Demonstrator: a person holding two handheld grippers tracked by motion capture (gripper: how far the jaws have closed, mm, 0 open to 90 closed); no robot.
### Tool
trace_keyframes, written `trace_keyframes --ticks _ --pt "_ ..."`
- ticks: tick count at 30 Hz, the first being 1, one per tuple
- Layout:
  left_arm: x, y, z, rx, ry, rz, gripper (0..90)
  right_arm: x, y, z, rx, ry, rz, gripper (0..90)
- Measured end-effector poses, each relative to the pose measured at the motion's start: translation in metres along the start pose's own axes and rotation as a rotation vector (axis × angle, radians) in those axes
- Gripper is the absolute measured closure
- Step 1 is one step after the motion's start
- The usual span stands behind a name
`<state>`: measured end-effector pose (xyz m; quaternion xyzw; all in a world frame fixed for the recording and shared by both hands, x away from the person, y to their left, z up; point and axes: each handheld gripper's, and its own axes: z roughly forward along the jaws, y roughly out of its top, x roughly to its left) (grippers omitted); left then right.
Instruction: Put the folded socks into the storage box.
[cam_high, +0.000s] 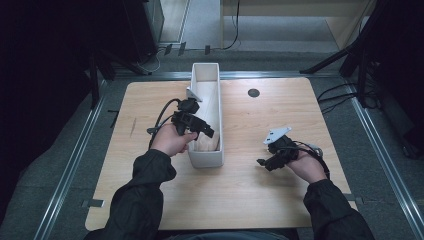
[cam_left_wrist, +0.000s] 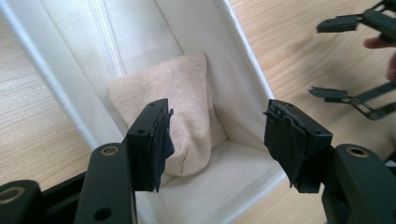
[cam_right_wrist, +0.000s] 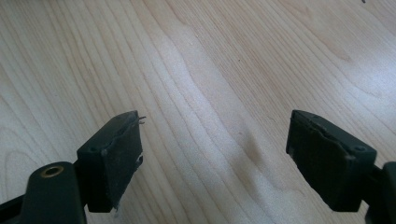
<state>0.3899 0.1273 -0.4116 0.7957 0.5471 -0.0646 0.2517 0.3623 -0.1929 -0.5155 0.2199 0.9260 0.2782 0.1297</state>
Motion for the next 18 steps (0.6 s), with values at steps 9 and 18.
trace_keyframes --ticks 9,18 --pt "0.016 -0.011 -0.023 -0.020 0.045 0.021 38.1 0.000 0.000 0.000 0.000 0.000 0.003 18.4" --pt "0.039 -0.033 -0.030 -0.039 0.078 0.017 38.7 0.000 0.000 0.000 0.004 0.001 0.006 18.4"
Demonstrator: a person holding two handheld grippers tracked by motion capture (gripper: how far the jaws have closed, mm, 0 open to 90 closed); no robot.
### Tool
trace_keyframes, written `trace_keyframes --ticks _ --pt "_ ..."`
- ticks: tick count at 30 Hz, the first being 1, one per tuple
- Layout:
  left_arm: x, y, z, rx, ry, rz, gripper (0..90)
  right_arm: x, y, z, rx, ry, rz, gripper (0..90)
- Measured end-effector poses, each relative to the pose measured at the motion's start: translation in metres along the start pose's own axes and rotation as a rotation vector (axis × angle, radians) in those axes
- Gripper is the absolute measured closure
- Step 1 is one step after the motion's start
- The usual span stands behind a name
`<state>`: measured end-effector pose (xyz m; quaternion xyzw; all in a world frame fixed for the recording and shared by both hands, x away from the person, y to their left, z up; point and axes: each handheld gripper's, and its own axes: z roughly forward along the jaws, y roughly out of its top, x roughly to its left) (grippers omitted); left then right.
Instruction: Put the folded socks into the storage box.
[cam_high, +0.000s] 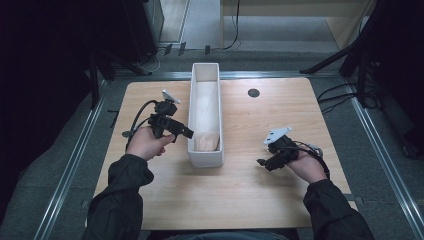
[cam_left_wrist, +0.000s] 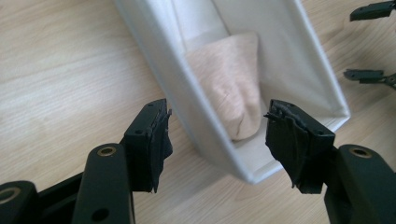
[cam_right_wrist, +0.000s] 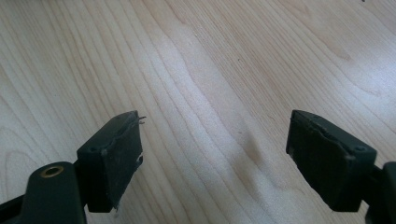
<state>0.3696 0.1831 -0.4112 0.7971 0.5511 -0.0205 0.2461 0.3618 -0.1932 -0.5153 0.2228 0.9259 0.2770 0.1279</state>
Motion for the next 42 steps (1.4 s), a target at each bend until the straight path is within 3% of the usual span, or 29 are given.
trace_keyframes --ticks 16,28,32,42 --pt "0.035 -0.036 0.004 -0.051 0.004 -0.011 38.1 -0.001 -0.001 -0.002 -0.006 -0.008 0.011 18.4" --pt "0.047 -0.058 0.012 -0.083 0.004 -0.024 38.2 -0.001 -0.002 -0.003 -0.011 -0.011 0.022 18.3" --pt "0.047 -0.063 0.015 -0.110 0.017 0.006 38.5 -0.002 -0.002 -0.003 -0.016 -0.013 0.016 18.4" --pt "0.062 -0.081 0.027 -0.098 0.038 -0.002 39.0 -0.002 -0.002 -0.004 -0.020 -0.013 0.026 18.4"
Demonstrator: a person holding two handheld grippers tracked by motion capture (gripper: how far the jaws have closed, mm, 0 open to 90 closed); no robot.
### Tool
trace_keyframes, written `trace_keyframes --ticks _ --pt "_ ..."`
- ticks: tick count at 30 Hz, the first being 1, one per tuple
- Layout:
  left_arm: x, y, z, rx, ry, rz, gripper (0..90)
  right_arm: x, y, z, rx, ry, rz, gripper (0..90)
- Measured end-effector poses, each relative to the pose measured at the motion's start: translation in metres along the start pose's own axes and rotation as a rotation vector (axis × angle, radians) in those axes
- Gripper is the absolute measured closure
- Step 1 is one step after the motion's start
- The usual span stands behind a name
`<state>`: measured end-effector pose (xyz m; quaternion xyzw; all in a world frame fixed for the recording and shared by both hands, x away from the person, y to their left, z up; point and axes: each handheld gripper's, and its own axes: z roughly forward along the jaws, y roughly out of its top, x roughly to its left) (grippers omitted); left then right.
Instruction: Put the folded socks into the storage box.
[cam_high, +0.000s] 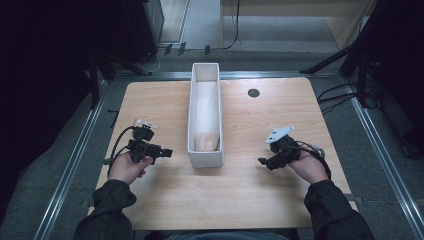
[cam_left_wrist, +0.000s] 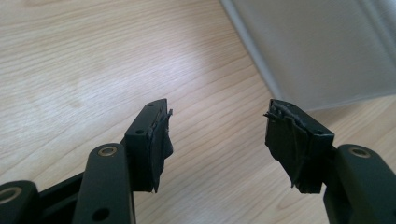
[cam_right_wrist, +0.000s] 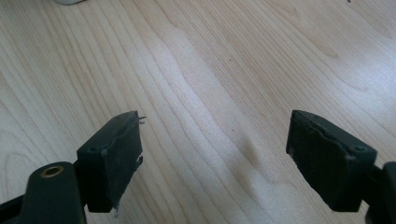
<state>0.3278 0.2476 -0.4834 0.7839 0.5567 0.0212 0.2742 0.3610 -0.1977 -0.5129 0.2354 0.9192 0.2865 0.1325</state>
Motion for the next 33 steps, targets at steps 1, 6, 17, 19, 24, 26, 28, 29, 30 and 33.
trace_keyframes --ticks 1,6,17,19,24,26,28,29,30,33 --pt "0.002 -0.002 0.001 0.002 0.003 -0.003 39.0 0.000 0.000 0.000 -0.001 0.000 0.001 18.4" --pt "0.009 -0.008 0.000 -0.003 0.014 -0.008 38.3 0.000 0.000 0.000 -0.001 0.001 0.001 18.4" --pt "0.031 -0.013 0.002 -0.004 0.066 -0.036 36.4 -0.001 -0.001 -0.002 -0.003 -0.002 0.000 18.4" --pt "0.033 -0.013 0.003 -0.002 0.066 -0.035 36.4 -0.001 -0.001 -0.002 -0.003 -0.003 -0.001 18.3" --pt "0.034 -0.013 0.004 0.000 0.057 -0.037 35.9 0.000 -0.001 -0.001 0.005 0.001 0.000 18.3" --pt "0.033 -0.013 0.006 0.005 0.052 -0.037 35.8 0.000 -0.001 -0.001 0.004 0.002 -0.003 18.3" --pt "0.033 -0.012 0.006 0.012 0.035 -0.037 35.5 0.000 -0.001 -0.001 0.002 0.003 -0.003 18.3" --pt "0.033 -0.012 0.006 0.011 0.029 -0.036 35.4 0.000 -0.001 -0.001 0.003 0.002 -0.003 18.3" --pt "0.033 -0.012 0.006 0.010 0.028 -0.035 35.4 0.000 -0.001 -0.001 0.003 0.002 -0.002 18.3" --pt "0.033 -0.012 0.005 0.009 0.032 -0.036 35.5 0.000 -0.002 -0.001 0.002 0.001 0.000 18.3"
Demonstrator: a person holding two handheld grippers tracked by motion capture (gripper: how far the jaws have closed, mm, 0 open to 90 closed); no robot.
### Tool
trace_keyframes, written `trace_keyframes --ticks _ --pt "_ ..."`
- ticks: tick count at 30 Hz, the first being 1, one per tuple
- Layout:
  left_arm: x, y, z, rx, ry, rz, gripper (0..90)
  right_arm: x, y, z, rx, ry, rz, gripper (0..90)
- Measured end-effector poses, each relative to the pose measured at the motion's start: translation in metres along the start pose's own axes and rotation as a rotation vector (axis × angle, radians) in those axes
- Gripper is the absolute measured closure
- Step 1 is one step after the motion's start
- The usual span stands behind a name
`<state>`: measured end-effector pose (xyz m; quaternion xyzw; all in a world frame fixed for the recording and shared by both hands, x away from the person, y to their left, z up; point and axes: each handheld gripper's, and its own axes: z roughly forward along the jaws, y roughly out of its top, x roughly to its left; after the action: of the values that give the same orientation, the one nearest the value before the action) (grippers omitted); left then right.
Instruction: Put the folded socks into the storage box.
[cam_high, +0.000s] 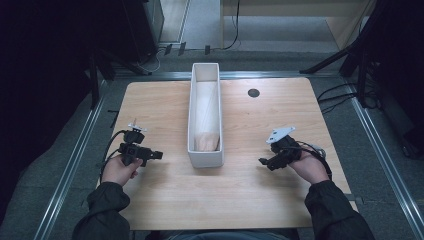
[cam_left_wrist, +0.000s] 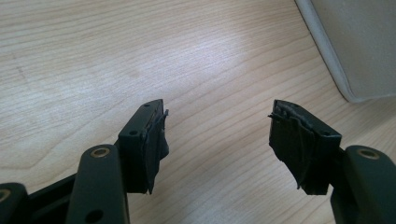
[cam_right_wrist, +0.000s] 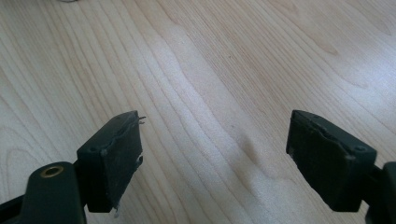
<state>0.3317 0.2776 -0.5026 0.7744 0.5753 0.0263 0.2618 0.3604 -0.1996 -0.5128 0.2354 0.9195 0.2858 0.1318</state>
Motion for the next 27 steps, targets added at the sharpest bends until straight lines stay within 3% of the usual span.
trace_keyframes --ticks 27 --pt "-0.0020 0.0003 0.0057 0.047 -0.009 0.015 34.3 -0.0001 -0.0002 0.0001 0.001 0.003 -0.005 18.3"
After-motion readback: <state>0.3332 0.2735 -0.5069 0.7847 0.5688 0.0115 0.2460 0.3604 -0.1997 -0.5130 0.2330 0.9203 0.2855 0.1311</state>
